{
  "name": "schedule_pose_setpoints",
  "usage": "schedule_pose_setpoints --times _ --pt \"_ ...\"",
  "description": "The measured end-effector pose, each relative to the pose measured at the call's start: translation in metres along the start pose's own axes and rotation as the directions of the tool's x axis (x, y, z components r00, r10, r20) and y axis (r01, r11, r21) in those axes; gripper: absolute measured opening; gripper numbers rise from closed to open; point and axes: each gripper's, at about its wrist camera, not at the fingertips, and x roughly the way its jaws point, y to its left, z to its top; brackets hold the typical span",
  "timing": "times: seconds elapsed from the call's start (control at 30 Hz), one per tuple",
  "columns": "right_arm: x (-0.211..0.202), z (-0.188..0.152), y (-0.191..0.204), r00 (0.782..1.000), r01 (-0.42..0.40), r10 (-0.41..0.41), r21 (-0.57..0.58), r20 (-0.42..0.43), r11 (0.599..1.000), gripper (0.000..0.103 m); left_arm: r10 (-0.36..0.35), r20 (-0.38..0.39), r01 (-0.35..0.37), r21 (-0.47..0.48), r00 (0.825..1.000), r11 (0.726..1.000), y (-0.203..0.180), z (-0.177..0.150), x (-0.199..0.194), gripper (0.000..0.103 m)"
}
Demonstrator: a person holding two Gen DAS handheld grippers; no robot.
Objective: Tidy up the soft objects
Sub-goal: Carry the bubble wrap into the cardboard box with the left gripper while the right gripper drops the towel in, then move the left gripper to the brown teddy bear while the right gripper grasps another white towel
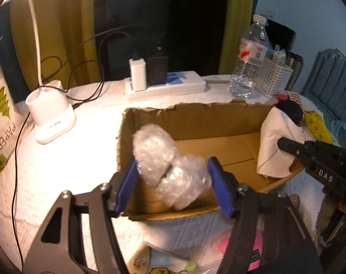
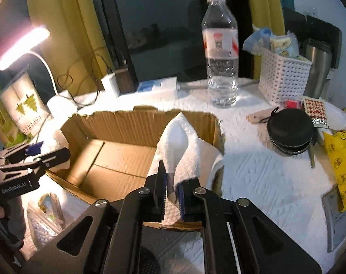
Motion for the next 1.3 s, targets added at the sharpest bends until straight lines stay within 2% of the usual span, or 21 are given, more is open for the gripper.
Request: schedule_pose_setpoints --times 0.03,0.07,0.1,0.6,0.87,1.3 --pt "-0.001 0.0 0.001 1.0 0.0 0.0 -0.004 0.001 1.0 0.027 0.002 0.005 -0.002 -0.002 1.0 1.0 0.001 0.0 -0.002 0.075" --pt "-0.003 0.001 0.003 1.0 0.0 0.0 -0.008 0.005 1.0 0.039 0.0 0.011 0.0 -0.003 1.0 1.0 0.002 0.0 -0.003 0.076" --pt "-0.006 0.001 0.003 1.0 0.001 -0.001 -0.009 0.013 1.0 0.043 -0.004 0.013 0.004 -0.004 1.0 1.0 0.002 0.0 -0.004 0.076" --pt "-0.064 -0.005 0.016 0.992 0.079 -0.078 -0.007 0.101 0.997 0.045 -0.014 0.089 0.015 -0.001 0.996 1.0 0.008 -0.01 -0.052 0.076" --pt "-0.096 -0.024 0.035 0.988 0.08 -0.077 -0.021 0.13 0.997 0.045 -0.026 0.136 0.024 0.016 0.99 1.0 0.004 -0.025 -0.085 0.076" --pt "-0.135 -0.051 0.057 0.984 0.073 -0.068 -0.026 0.165 0.997 0.045 -0.087 0.154 0.076 0.076 0.984 0.994 -0.013 -0.052 -0.12 0.076"
